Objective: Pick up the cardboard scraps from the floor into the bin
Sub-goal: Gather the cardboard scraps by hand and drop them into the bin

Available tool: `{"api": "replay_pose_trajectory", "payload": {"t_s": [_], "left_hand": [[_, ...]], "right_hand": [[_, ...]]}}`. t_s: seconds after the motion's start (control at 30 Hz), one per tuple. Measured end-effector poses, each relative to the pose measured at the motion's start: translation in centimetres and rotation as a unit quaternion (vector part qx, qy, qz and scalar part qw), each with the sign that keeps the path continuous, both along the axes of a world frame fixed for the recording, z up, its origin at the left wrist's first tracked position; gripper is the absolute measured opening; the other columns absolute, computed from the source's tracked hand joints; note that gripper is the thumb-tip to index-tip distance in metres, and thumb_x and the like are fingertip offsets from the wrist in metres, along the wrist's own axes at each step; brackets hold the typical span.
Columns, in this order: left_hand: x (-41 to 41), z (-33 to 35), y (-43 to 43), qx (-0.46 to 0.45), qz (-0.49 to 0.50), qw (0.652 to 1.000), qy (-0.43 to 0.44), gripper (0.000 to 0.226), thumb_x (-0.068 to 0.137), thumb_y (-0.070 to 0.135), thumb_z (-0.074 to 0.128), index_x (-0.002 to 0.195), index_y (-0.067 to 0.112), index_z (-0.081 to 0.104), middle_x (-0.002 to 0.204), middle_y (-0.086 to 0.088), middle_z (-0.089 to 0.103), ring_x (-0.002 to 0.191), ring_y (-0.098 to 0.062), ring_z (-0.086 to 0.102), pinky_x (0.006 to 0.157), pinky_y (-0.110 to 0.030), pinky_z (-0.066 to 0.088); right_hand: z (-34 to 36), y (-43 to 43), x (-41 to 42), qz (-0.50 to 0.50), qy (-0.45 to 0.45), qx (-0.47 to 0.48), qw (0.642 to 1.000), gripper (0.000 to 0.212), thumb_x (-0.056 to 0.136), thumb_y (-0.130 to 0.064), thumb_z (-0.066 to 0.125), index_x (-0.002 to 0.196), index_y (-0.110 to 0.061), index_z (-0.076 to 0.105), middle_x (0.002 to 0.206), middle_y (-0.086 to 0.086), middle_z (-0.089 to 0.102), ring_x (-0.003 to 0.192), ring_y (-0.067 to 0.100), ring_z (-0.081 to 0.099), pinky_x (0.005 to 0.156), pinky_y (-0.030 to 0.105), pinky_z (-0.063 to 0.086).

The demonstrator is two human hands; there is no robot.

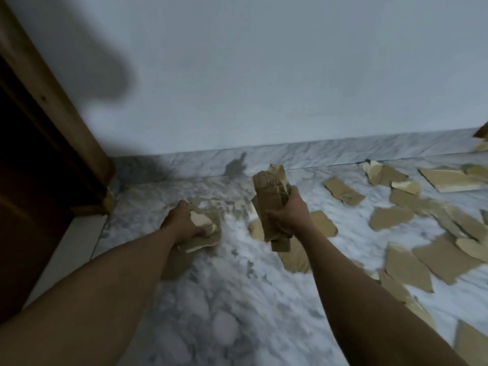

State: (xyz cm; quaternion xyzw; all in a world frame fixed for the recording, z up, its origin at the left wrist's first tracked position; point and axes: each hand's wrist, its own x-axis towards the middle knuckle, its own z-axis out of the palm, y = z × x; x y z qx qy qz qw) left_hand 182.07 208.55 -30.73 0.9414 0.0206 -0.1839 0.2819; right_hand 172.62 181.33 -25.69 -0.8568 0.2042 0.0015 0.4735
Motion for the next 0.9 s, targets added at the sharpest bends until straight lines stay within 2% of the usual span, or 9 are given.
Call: {"api": "replay_pose_trajectory", "payload": {"t_s": [0.1, 0.17, 0.23, 0.33, 0.47, 0.53, 0.7, 0.8, 0.9], "left_hand": [[-0.7, 1.0, -7.3, -0.065, -0.055, 0.996, 0.018, 0.096, 0.059, 0.036, 0.094, 0.139, 0.010, 0.046, 0.136, -0.010, 0.050, 0.120, -0.030, 0.051, 0.092, -0.036, 0.047], [-2.0, 1.1, -12.2, -0.066, -0.095, 0.993, 0.034, 0.094, 0.063, 0.034, 0.093, 0.140, 0.011, 0.045, 0.140, -0.010, 0.047, 0.123, -0.031, 0.049, 0.092, -0.036, 0.046], [-2.6, -1.0, -15.3, 0.009, -0.127, 0.991, 0.040, 0.090, 0.060, 0.049, 0.089, 0.134, 0.019, 0.048, 0.143, -0.009, 0.039, 0.123, -0.032, 0.048, 0.097, -0.040, 0.047], [-2.4, -4.9, -17.0, 0.141, -0.165, 0.975, 0.053, 0.110, 0.050, 0.077, 0.072, 0.141, 0.023, 0.041, 0.151, -0.013, 0.026, 0.133, -0.034, 0.040, 0.107, -0.041, 0.037], [-3.1, -2.7, -17.4, 0.139, -0.137, 0.980, 0.028, 0.080, 0.074, 0.039, 0.077, 0.138, 0.013, 0.036, 0.134, -0.012, 0.050, 0.116, -0.032, 0.055, 0.081, -0.038, 0.049], [-3.0, -2.9, -16.8, 0.136, -0.118, 0.984, 0.019, 0.079, 0.082, 0.038, 0.068, 0.144, 0.014, 0.027, 0.134, -0.013, 0.052, 0.114, -0.032, 0.057, 0.081, -0.036, 0.048], [-5.1, -3.9, -13.5, 0.114, -0.015, 0.993, -0.006, 0.082, 0.087, 0.043, 0.063, 0.151, 0.012, 0.022, 0.128, -0.013, 0.059, 0.113, -0.033, 0.060, 0.085, -0.035, 0.046], [-7.5, -3.6, -11.7, 0.122, 0.007, 0.992, -0.014, 0.087, 0.075, 0.050, 0.074, 0.138, 0.011, 0.029, 0.121, -0.013, 0.061, 0.107, -0.033, 0.062, 0.080, -0.038, 0.048], [-9.5, -3.1, -10.2, 0.086, 0.041, 0.995, 0.001, 0.080, 0.074, 0.053, 0.074, 0.127, 0.010, 0.032, 0.122, -0.015, 0.060, 0.108, -0.034, 0.061, 0.086, -0.042, 0.051]], "right_hand": [[-0.1, -4.7, -2.8, -0.064, 0.018, 0.043, 0.997, 0.063, 0.072, -0.017, 0.082, 0.122, -0.011, 0.045, 0.110, 0.010, 0.063, 0.096, 0.031, 0.065, 0.080, 0.051, 0.058], [-0.5, -6.9, -4.4, -0.099, 0.044, 0.077, 0.991, 0.046, 0.072, -0.017, 0.082, 0.111, -0.006, 0.061, 0.106, 0.014, 0.069, 0.092, 0.031, 0.068, 0.080, 0.051, 0.059], [-0.7, -7.8, -6.0, -0.118, 0.086, 0.119, 0.982, 0.033, 0.077, -0.017, 0.080, 0.104, -0.001, 0.067, 0.097, 0.014, 0.070, 0.086, 0.030, 0.069, 0.081, 0.047, 0.060], [-2.1, -7.4, -7.1, -0.101, 0.172, 0.139, 0.970, 0.043, 0.076, -0.027, 0.081, 0.106, -0.002, 0.065, 0.101, 0.016, 0.070, 0.087, 0.030, 0.070, 0.078, 0.041, 0.061], [-5.2, -4.3, -6.6, -0.049, 0.247, 0.071, 0.965, 0.090, 0.066, -0.052, 0.080, 0.139, -0.010, 0.050, 0.139, 0.017, 0.049, 0.126, 0.036, 0.051, 0.105, 0.048, 0.046], [-6.7, -2.5, -6.1, -0.066, 0.251, 0.041, 0.965, 0.086, 0.075, -0.056, 0.074, 0.144, -0.016, 0.043, 0.147, 0.013, 0.039, 0.136, 0.036, 0.038, 0.113, 0.048, 0.035], [-7.8, 0.3, -6.7, -0.079, 0.235, 0.063, 0.967, 0.066, 0.070, -0.040, 0.080, 0.127, -0.014, 0.056, 0.124, 0.007, 0.062, 0.115, 0.029, 0.061, 0.100, 0.046, 0.050], [-7.4, 2.3, -8.7, -0.079, 0.209, 0.075, 0.972, 0.074, 0.073, -0.045, 0.075, 0.130, -0.013, 0.040, 0.126, 0.008, 0.057, 0.115, 0.029, 0.059, 0.092, 0.040, 0.048], [-5.9, 2.3, -11.6, -0.043, 0.220, 0.090, 0.970, 0.064, 0.079, -0.032, 0.080, 0.132, -0.008, 0.054, 0.131, 0.013, 0.060, 0.119, 0.029, 0.060, 0.096, 0.037, 0.052]]}}
